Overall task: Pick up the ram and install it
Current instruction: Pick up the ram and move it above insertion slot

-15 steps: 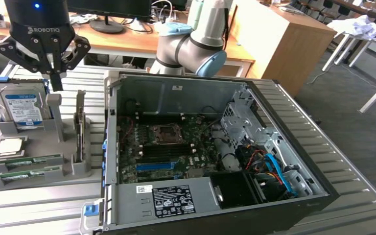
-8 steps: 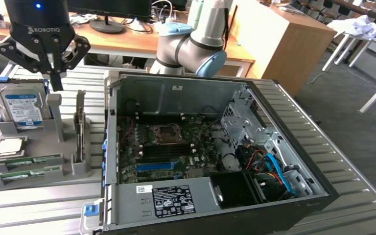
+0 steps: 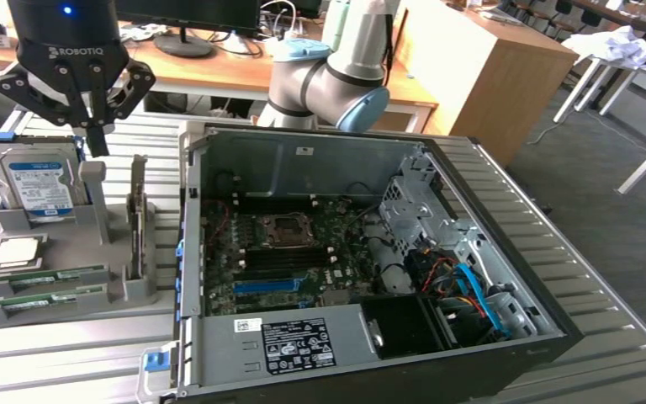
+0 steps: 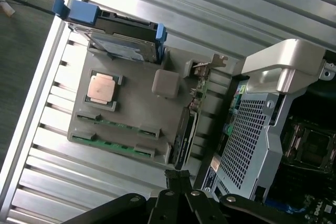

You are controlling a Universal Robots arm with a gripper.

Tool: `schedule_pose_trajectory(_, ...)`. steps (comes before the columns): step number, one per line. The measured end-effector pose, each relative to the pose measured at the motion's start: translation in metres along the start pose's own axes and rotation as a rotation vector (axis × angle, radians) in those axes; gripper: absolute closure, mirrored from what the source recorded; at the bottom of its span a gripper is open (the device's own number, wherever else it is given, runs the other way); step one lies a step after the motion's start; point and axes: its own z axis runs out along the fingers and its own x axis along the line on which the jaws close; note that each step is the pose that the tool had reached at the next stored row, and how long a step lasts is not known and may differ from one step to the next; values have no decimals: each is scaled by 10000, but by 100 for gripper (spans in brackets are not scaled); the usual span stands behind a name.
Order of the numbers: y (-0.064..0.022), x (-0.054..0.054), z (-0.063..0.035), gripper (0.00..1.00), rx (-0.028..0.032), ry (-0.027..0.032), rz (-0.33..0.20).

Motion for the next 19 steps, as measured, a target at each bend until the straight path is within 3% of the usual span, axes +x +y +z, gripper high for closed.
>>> schedule_pose_trajectory(19, 0, 0, 0, 90, -21, 1, -768)
